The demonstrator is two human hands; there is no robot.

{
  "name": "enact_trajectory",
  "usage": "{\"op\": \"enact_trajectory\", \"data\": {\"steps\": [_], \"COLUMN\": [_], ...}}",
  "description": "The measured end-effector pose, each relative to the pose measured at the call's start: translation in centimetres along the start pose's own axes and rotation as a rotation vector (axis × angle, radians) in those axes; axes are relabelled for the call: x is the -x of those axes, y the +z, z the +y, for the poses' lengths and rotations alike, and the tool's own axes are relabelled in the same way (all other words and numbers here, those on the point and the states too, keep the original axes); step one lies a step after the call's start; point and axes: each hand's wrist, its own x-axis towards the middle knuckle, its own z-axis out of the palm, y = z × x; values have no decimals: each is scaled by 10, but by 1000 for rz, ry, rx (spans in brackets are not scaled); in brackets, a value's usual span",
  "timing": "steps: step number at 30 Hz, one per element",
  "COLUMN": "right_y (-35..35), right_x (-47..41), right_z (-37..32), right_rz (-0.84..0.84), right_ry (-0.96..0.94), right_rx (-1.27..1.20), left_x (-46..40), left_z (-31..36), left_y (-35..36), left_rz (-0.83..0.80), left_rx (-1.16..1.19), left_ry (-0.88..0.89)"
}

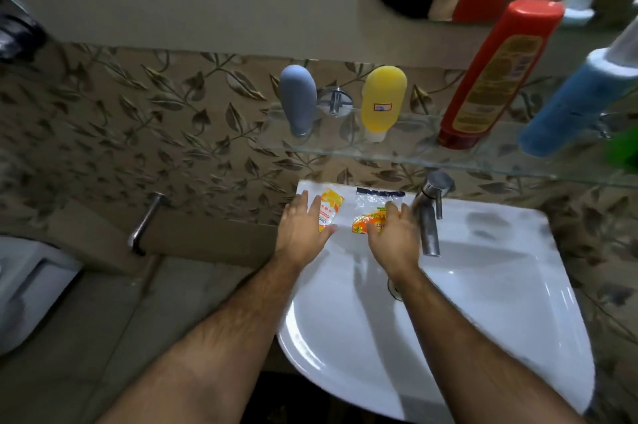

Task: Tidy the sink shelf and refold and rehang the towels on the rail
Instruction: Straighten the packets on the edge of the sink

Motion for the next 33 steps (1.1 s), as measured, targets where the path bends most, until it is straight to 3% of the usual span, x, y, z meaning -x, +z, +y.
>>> {"op": "enact_trajectory", "data": {"steps": [11,19,33], "right_y": [24,26,15], "right_x": [-22,-32,-40], "right_z": [12,6,-5], "right_rz": [39,18,-119], "right_ry": [48,49,288], "right_rx": [-4,-28,-410], "left_x": [-23,-31,-16], "left_z": [24,24,15], "left_y": [15,19,13], "left_rz": [-27,-21,-37], "left_rx": [-49,36,759], "left_ry": [-339,-473,-628]}}
